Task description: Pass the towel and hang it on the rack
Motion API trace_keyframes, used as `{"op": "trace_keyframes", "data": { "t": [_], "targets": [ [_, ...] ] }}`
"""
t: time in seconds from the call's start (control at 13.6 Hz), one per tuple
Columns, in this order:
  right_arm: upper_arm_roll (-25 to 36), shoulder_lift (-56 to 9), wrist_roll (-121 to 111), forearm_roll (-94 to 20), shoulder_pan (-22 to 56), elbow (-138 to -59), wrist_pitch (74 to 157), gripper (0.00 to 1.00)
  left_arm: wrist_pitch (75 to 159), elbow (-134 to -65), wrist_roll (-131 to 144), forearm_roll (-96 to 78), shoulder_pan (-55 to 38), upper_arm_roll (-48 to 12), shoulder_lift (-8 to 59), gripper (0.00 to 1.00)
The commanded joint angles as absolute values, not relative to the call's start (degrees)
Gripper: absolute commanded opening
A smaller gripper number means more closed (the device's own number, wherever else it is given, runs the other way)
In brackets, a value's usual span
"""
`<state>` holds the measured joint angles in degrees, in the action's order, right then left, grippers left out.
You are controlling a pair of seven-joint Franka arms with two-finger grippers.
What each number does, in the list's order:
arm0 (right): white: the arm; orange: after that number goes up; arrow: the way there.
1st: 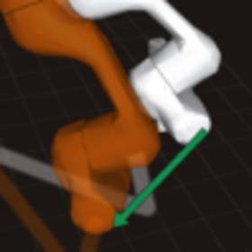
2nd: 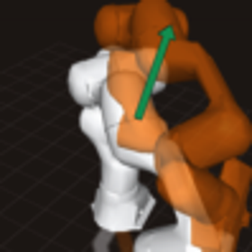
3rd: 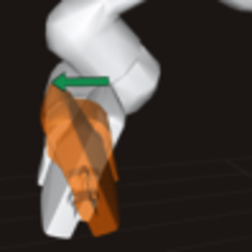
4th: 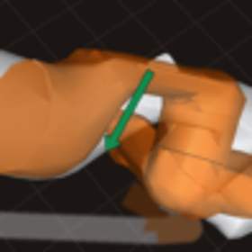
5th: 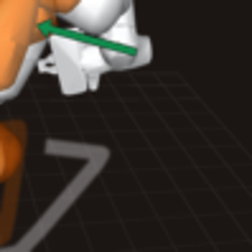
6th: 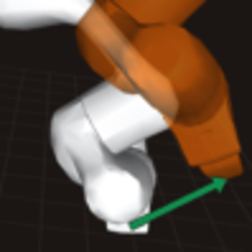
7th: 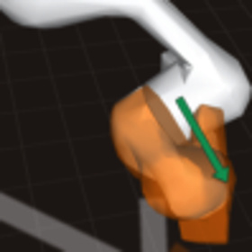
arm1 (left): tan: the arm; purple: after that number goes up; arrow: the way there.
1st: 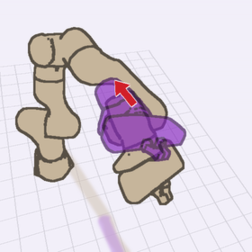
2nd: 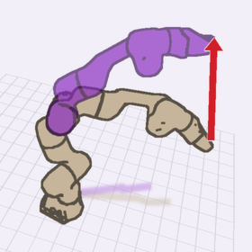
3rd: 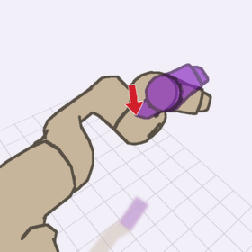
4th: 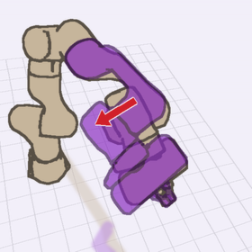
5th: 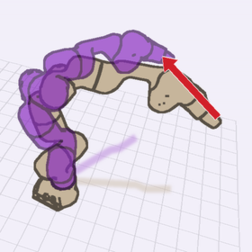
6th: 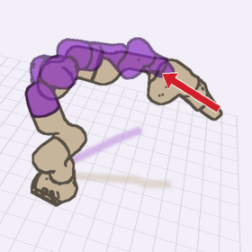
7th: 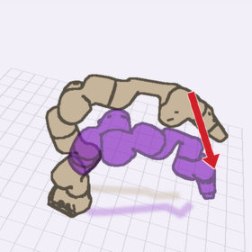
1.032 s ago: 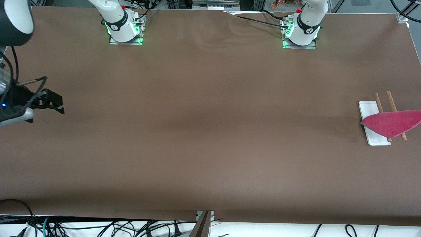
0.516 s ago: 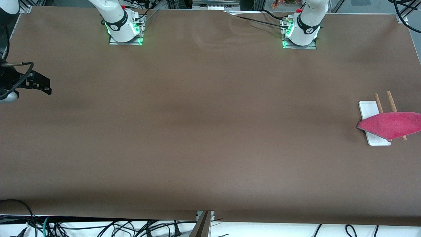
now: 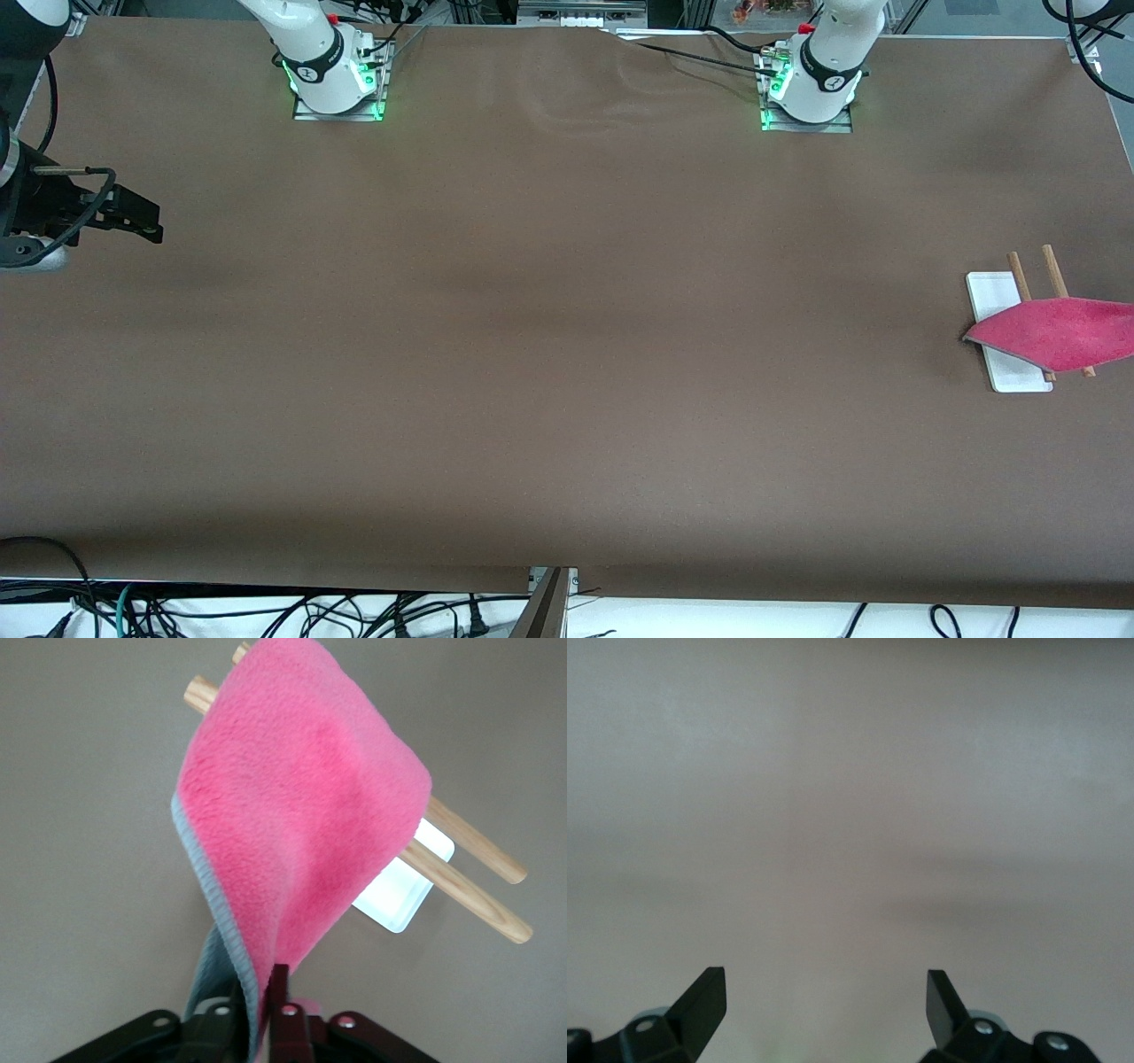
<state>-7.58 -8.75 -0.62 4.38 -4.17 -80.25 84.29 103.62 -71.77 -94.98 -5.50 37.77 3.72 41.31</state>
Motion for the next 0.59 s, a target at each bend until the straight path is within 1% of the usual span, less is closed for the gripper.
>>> {"op": "trace_keyframes", "data": {
  "t": [0.0,0.37,0.44,0.52],
  "targets": [
    [-7.7,-6.5,3.4,2.6,-4.5,-82.3,83.1,1.00,104.3,-70.8,-95.8,-4.2,38.7,3.6,42.8,1.00],
    [-7.8,-6.2,1.2,3.0,-4.0,-82.3,82.7,1.00,103.9,-70.2,-95.6,-4.2,38.4,3.5,42.4,1.00],
    [-7.8,-6.2,0.6,3.0,-4.0,-82.3,82.7,1.00,103.5,-69.6,-95.7,-4.1,38.3,3.4,41.8,1.00],
    [-7.8,-6.2,-0.2,3.0,-4.0,-82.3,82.7,1.00,102.5,-69.7,-95.5,-3.9,37.9,3.3,39.7,1.00]
  ]
}}
